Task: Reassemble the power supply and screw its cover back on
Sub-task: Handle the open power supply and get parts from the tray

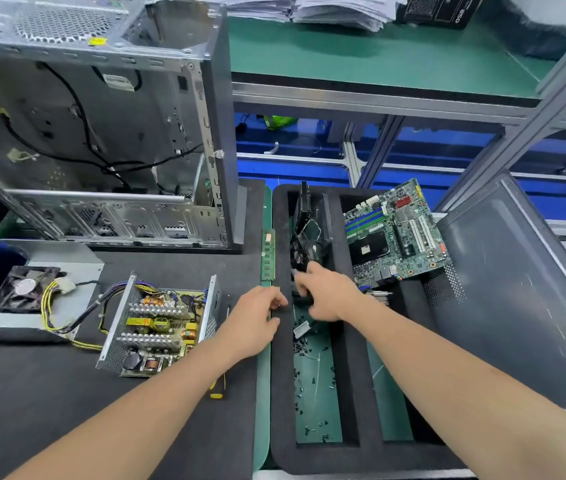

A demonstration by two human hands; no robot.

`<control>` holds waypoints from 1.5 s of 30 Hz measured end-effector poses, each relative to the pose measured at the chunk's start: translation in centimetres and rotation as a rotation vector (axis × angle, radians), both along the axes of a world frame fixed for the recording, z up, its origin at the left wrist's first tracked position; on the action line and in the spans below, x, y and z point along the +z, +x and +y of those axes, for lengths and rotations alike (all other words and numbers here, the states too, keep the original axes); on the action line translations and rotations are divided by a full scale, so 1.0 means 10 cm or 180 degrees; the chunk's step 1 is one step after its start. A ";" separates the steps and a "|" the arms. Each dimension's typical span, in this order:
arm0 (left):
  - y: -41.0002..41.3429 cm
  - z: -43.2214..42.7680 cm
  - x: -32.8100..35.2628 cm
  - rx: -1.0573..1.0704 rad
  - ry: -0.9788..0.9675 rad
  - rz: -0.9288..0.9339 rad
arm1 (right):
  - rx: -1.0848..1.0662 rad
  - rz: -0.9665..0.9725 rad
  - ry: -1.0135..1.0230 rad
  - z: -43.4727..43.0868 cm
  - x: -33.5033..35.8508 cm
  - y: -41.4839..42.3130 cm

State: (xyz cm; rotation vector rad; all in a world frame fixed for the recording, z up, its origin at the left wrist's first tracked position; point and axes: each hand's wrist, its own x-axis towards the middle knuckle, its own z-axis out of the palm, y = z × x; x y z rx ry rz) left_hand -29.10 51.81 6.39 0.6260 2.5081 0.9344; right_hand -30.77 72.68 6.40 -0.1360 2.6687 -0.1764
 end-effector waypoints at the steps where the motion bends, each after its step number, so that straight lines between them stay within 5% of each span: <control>1: -0.01 0.00 0.00 -0.0015 -0.0009 0.0003 | 0.0288 -0.0199 0.0307 0.00 -0.02 0.03; 4: -0.02 0.01 0.01 -0.0040 -0.0055 -0.0006 | 0.0929 -0.0321 0.1095 -0.01 -0.18 0.09; 7: -0.02 0.01 0.01 -0.0058 -0.0094 -0.0035 | 0.0904 -0.0174 0.1095 -0.02 -0.28 0.11; 22: -0.01 -0.07 0.00 -0.0059 -0.0140 0.0049 | -0.1895 0.0948 -0.0692 0.04 -0.18 -0.36; 28: 0.01 -0.05 0.01 -0.0183 -0.0238 0.0105 | -0.1260 0.0608 -0.0778 0.14 -0.16 -0.24; 38: 0.04 -0.01 -0.04 -0.0463 -0.0506 0.0267 | -0.0607 0.0930 -0.1283 0.13 -0.10 0.38; 45: 0.04 0.03 -0.08 -0.0318 -0.0514 0.0221 | -0.0431 -0.0447 -0.0032 -0.18 -0.38 0.65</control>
